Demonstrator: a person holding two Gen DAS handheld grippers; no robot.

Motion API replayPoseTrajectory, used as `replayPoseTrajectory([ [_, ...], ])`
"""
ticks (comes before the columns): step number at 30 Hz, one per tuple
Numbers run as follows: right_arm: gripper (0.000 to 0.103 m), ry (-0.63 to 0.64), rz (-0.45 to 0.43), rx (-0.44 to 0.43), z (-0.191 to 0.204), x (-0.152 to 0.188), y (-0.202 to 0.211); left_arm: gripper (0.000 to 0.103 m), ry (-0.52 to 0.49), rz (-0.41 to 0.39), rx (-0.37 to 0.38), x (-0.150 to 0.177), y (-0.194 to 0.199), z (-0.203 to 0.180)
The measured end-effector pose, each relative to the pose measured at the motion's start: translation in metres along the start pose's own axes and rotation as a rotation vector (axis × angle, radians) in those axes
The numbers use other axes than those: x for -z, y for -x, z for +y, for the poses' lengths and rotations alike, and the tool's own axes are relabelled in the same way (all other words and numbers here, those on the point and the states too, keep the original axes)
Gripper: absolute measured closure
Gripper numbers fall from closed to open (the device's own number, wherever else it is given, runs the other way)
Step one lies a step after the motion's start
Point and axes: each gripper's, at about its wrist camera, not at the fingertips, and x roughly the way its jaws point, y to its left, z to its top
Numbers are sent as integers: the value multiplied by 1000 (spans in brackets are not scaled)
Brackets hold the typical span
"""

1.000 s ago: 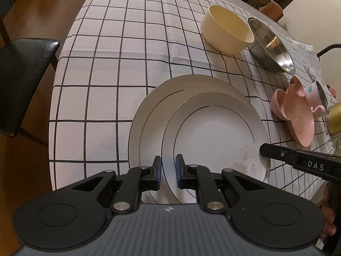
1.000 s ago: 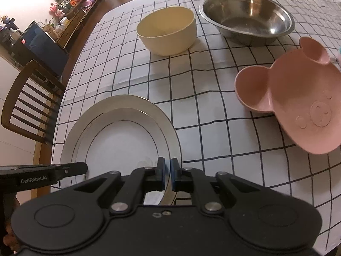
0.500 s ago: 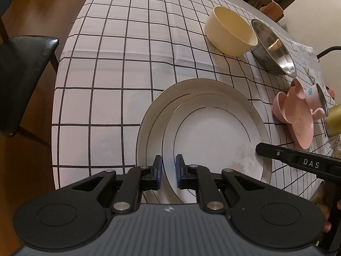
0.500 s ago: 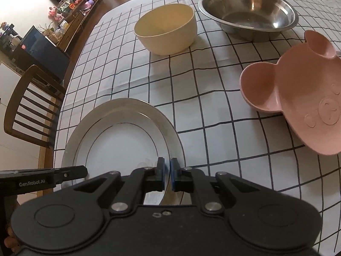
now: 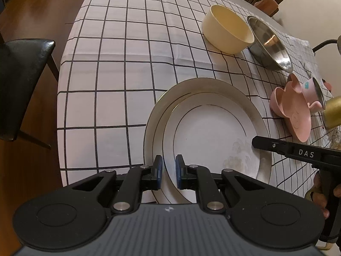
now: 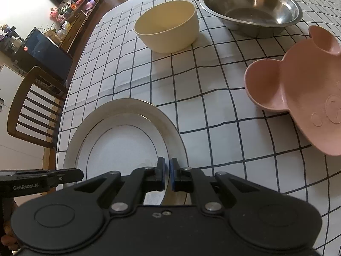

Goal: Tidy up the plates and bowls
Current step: 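Open both grippers to release the small plate on the large plate, then move both grippers to the pink bear plate and close on its rim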

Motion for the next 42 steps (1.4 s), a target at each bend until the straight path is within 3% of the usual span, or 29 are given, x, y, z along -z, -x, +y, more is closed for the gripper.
replayPoseTrajectory([
  [6, 95, 28, 11, 8, 4, 1, -3, 91, -16, -13, -18, 1, 7, -2],
  [8, 88, 41, 3, 15, 7, 2, 0, 91, -24, -20, -26, 2, 9, -2],
  [15, 79, 105, -37, 17, 19, 4, 18, 91, -90, -75, -48, 3, 26, -14],
  [17, 73, 123, -57, 16, 23, 7, 25, 91, -122, -102, -54, 3, 33, -21],
  [24, 69, 179, -139, 22, 37, 17, 57, 91, -221, -186, -49, 8, 57, -46],
  [30, 53, 209, -226, 34, 48, 25, 88, 88, -308, -262, -6, 11, 79, -74],
  [33, 45, 210, -268, 42, 50, 28, 102, 69, -353, -304, 18, 13, 89, -87],
  [35, 38, 205, -292, 44, 51, 29, 110, 42, -374, -331, 32, 15, 94, -94],
  [37, 32, 197, -315, 53, 50, 32, 117, 34, -384, -356, 44, 15, 97, -100],
  [42, 15, 168, -367, 100, 42, 36, 133, 32, -413, -360, 74, 9, 95, -115],
])
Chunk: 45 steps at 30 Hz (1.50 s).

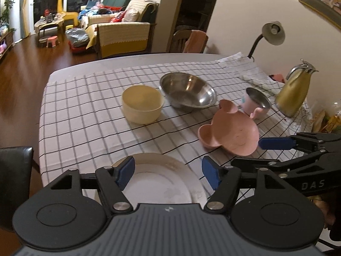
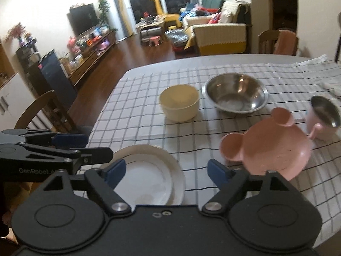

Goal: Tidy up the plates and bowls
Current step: 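Move both grippers to the pink bear plate and close on its rim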

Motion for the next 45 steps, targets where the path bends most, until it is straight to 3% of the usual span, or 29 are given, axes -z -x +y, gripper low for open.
replayPoseTrajectory([
  [2, 4, -15, -19, 28, -7, 0, 5, 29, -8, -11, 0, -3, -4, -6],
  [9, 2, -32, -58, 125, -50, -9, 11, 27, 44, -26, 8, -22, -30, -28],
  [15, 3, -16, -44, 188, -107, -22, 1, 27, 112, 73, -41, -36, -81, -48],
  [21, 5, -37, 9, 228, -161, -28, -20, 27, 190, 184, -17, -36, -133, -68],
  [29, 20, -105, 117, 242, -227, -28, -61, 27, 230, 316, 18, -33, -200, -103],
  [36, 31, -159, 184, 247, -270, -28, -96, 28, 368, 379, 10, -22, -236, -105],
  [38, 39, -172, 201, 242, -278, -28, -103, 29, 376, 380, 7, -20, -240, -108],
  [41, 48, -179, 216, 225, -284, -28, -112, 43, 371, 384, 14, -18, -244, -114],
  [45, 59, -217, 236, 193, -293, -27, -120, 52, 391, 387, 15, -16, -250, -113],
])
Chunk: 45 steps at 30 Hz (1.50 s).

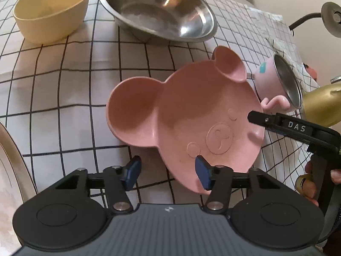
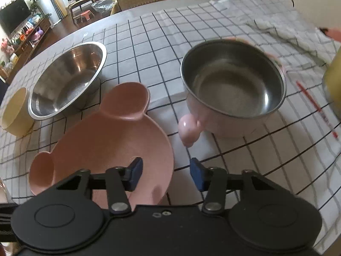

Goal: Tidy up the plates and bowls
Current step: 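Move both grippers to the pink bear plate and close on its rim, then lift the pink bear plate with both grippers over the white plates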

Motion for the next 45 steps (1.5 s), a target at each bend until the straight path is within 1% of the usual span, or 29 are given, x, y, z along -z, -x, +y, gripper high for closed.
replayPoseTrajectory([
  [1, 61, -8, 4, -5, -1, 0, -2, 57, 0, 0, 0, -1, -1, 0],
  [2, 65, -15, 6, -7, -2, -1, -3, 65, 4, 1, 1, -1, -1, 0],
  [5, 77, -50, 27, -17, -7, -2, -9, 72, 14, 2, -3, -2, -2, 1],
  [6, 78, -64, 31, -21, -9, -3, -10, 75, 14, 2, -7, -2, -2, 2],
  [8, 86, -90, 36, -35, -12, -3, -12, 80, 13, 3, -11, -2, -2, 2],
  [9, 87, -102, 37, -40, -14, -4, -12, 81, 19, 3, -5, -2, -2, 4],
  [11, 88, -120, 37, -48, -15, -5, -12, 89, 21, 7, 19, -3, -2, 5],
  [12, 88, -123, 36, -48, -15, -5, -13, 91, 14, 3, 23, -4, -1, 5],
  [17, 91, -128, 15, -57, -13, 0, -6, 91, -14, -18, 20, -5, 6, 8],
  [21, 93, -114, 0, -73, -7, 8, 6, 91, -37, -48, 2, -6, 14, 14],
  [25, 95, -159, -1, -117, -5, 18, 20, 91, -48, -61, 2, -8, 25, 23],
  [27, 94, -162, 5, -118, 0, 25, 27, 91, -74, -72, -5, -6, 33, 25],
  [31, 93, -155, -7, -121, 13, 40, 43, 91, -111, -86, -3, -4, 47, 31],
  [37, 93, -169, -52, -137, 33, 55, 69, 91, -137, -103, 11, 3, 78, 44],
  [41, 92, -182, -80, -145, 56, 65, 87, 91, -142, -113, 10, 8, 100, 60],
  [45, 92, -163, -100, -158, 84, 75, 100, 91, -135, -114, 0, 11, 122, 84],
])
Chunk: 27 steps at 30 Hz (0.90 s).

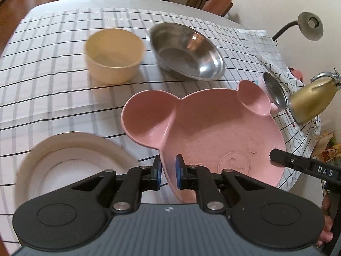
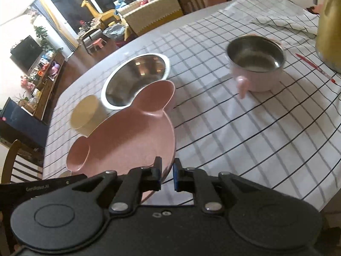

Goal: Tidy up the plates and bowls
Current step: 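Lift the pink bear plate with both grippers over the white plates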

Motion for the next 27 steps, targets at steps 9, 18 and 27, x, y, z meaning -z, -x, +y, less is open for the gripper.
replayPoseTrajectory([
  [9, 92, 21, 25, -60, 62, 32, -10, 91, 18, -26, -51, 17, 46, 66],
  [18, 90, 42, 89, -83, 114, 65, -38, 91, 54, -29, -116, 27, 64, 117],
  [27, 90, 26, 147, -104, 129, 85, -62, 91, 27, -21, -165, 35, 56, 135],
])
